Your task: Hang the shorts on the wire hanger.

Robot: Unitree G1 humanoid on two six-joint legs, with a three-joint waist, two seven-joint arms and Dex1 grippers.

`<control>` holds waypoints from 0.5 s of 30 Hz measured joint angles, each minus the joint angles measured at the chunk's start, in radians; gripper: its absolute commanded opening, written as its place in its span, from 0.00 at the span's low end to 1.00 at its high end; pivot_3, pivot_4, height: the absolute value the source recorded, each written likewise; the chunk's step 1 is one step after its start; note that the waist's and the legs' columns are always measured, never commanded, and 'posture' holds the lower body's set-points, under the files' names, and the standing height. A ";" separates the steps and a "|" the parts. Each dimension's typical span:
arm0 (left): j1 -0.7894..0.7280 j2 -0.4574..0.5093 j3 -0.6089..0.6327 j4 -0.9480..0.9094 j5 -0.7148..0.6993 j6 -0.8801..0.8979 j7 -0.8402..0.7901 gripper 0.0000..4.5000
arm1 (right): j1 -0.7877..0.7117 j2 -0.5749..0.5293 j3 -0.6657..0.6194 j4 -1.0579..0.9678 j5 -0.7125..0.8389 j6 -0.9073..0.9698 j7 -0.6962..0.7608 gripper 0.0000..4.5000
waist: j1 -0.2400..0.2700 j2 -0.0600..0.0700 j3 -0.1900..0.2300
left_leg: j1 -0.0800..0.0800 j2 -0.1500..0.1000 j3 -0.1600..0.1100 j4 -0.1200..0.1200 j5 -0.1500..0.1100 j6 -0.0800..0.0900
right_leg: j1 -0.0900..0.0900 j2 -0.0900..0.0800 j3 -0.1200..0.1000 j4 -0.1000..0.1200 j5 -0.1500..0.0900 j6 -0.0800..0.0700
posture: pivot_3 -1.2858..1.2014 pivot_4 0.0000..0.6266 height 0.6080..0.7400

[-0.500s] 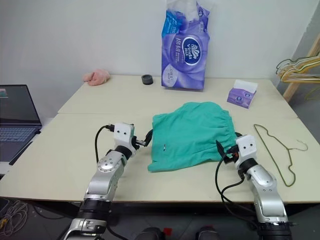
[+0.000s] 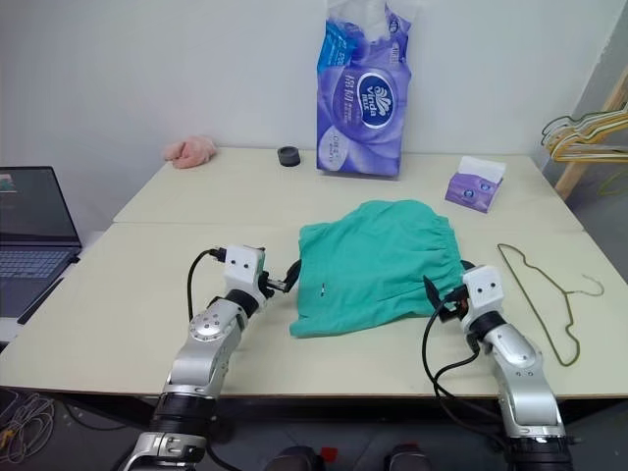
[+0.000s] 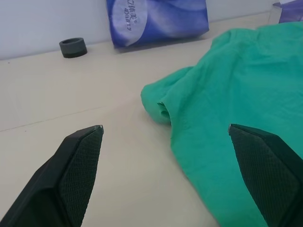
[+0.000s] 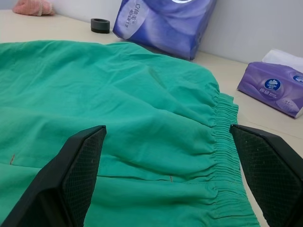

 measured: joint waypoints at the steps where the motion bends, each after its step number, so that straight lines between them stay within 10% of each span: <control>1: 0.000 0.005 0.000 0.000 -0.001 0.000 -0.006 1.00 | 0.002 -0.001 0.000 0.000 0.000 0.000 0.001 0.99 | 0.000 0.000 0.000 | 0.000 0.000 0.000 0.000 0.000 0.000 | 0.000 0.000 0.000 0.000 0.000 0.000 | 0.54 0.02 1.00; 15: -0.012 0.041 0.004 0.003 -0.076 -0.001 -0.165 1.00 | 0.019 -0.009 -0.001 -0.003 -0.001 -0.013 0.013 0.99 | -0.011 0.000 0.000 | 0.000 0.000 0.001 0.000 0.000 0.000 | 0.000 0.000 0.001 0.000 0.000 0.000 | 0.53 0.02 1.00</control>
